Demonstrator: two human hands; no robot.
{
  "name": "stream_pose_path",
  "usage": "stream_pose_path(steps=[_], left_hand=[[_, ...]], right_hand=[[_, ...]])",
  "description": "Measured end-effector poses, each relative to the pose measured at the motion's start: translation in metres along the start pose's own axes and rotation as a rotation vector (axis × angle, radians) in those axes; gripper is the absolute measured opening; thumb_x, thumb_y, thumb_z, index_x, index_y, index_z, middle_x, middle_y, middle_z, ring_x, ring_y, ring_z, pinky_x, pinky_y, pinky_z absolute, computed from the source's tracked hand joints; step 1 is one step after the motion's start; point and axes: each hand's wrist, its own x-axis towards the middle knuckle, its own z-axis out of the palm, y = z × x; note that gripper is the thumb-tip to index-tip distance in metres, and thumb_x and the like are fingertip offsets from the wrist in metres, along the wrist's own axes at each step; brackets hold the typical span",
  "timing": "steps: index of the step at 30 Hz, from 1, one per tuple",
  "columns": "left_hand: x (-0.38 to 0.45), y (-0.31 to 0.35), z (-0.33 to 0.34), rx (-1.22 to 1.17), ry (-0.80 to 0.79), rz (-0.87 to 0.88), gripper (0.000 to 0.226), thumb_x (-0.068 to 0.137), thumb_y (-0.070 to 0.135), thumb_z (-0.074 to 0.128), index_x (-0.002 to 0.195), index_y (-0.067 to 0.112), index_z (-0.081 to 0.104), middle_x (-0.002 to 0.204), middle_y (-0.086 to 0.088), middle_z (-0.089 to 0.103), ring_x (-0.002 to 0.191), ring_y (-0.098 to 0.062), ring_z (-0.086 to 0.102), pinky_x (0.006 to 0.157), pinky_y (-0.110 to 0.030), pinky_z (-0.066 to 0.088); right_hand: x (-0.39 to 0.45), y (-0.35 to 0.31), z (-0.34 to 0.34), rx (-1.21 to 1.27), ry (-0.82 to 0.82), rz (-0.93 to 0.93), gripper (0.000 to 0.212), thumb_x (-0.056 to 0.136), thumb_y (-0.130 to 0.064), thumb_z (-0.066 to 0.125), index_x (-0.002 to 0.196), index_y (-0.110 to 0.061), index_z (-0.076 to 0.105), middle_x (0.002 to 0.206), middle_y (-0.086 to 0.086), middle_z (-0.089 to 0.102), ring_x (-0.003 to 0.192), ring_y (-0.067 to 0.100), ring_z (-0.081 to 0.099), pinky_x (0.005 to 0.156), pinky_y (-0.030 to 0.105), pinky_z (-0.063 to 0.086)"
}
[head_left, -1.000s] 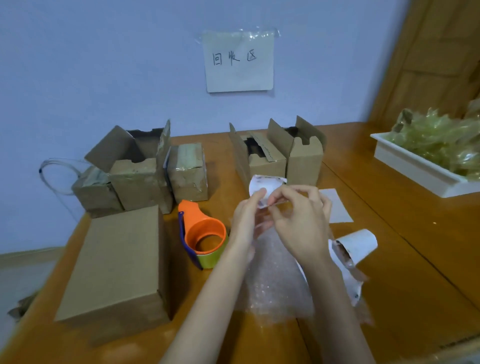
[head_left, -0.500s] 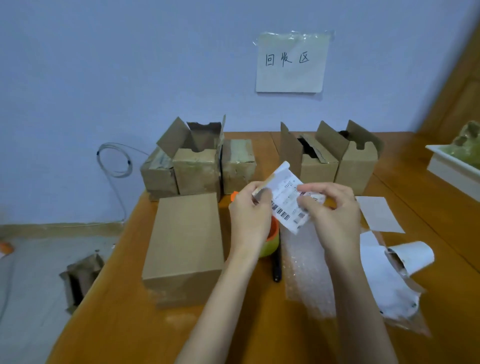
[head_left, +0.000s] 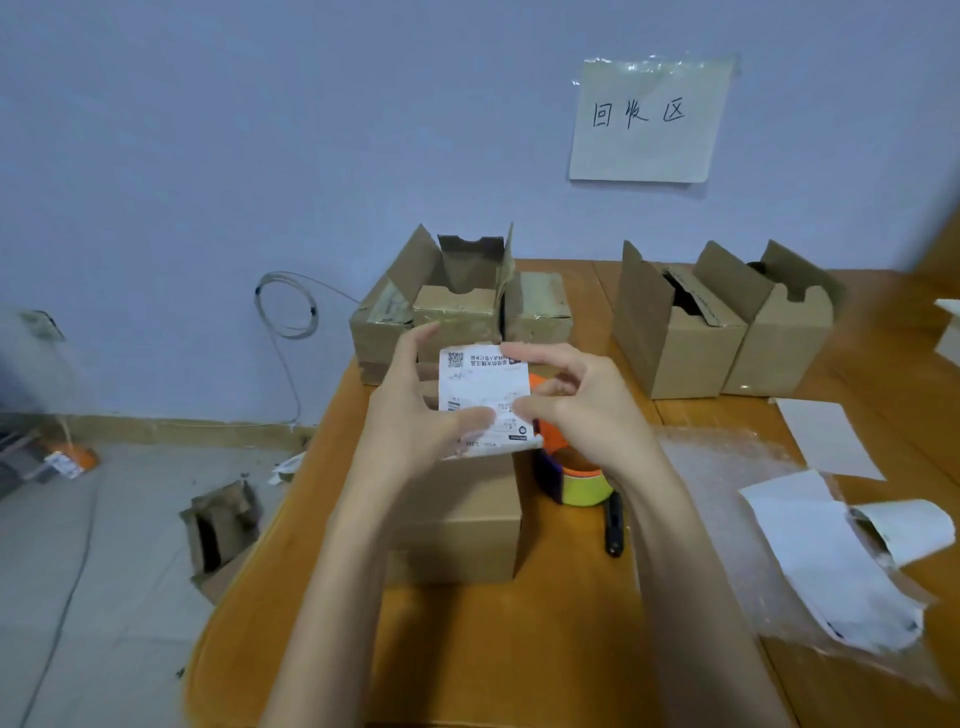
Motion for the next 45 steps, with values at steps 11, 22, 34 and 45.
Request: stream_pose_path(steps=[11,22,34,45], left_hand=[[-0.015,-0.028,-0.024,-0.153,0.066,-0.042,0.038,0.076,0.0,0.077,0.1,0.013,0.051,0.106,-0.003,0.069,0.082,-0.014,0.07,0.07,-0.037,0.058],[0.005,-0.004,-0.033,0.134,-0.038,0.089,0.016,0.076,0.004,0.061,0.08,0.019,0.064,0.081,0.005,0.069,0.065,-0.014,0.061,0.06,-0.033,0.044],[0.031,-0.005,-0.018,-0.281,0.229,0.138,0.033,0.077,-0.019,0.06,0.09,0.012,0.054,0.104,-0.003,0.063,0.091,-0.016,0.072,0.067,-0.03,0.056],[0.037,-0.004,-0.016,-0.125,0.067,0.252,0.028,0.075,-0.019,0.063,0.095,0.0,0.06,0.084,-0.008,0.064,0.075,-0.009,0.067,0.075,-0.028,0.055]], right_hand=[[0.01,0.014,0.036,0.143,0.131,0.001,0.042,0.08,-0.003,0.072,0.112,-0.03,0.064,0.104,-0.002,0.07,0.082,0.014,0.07,0.071,0.039,0.058],[0.009,0.001,0.03,-0.18,0.339,-0.11,0.097,0.07,-0.034,0.082,0.147,-0.042,0.022,0.141,-0.009,0.038,0.112,0.006,0.053,0.082,0.031,0.053],[-0.007,-0.005,0.013,0.059,-0.171,0.146,0.048,0.077,-0.005,0.073,0.116,-0.023,0.052,0.095,-0.003,0.075,0.083,0.012,0.072,0.076,0.033,0.058],[-0.009,-0.015,0.004,-0.073,-0.159,-0.081,0.03,0.092,-0.02,0.061,0.119,-0.033,0.063,0.098,-0.002,0.072,0.066,0.017,0.069,0.083,0.027,0.051]])
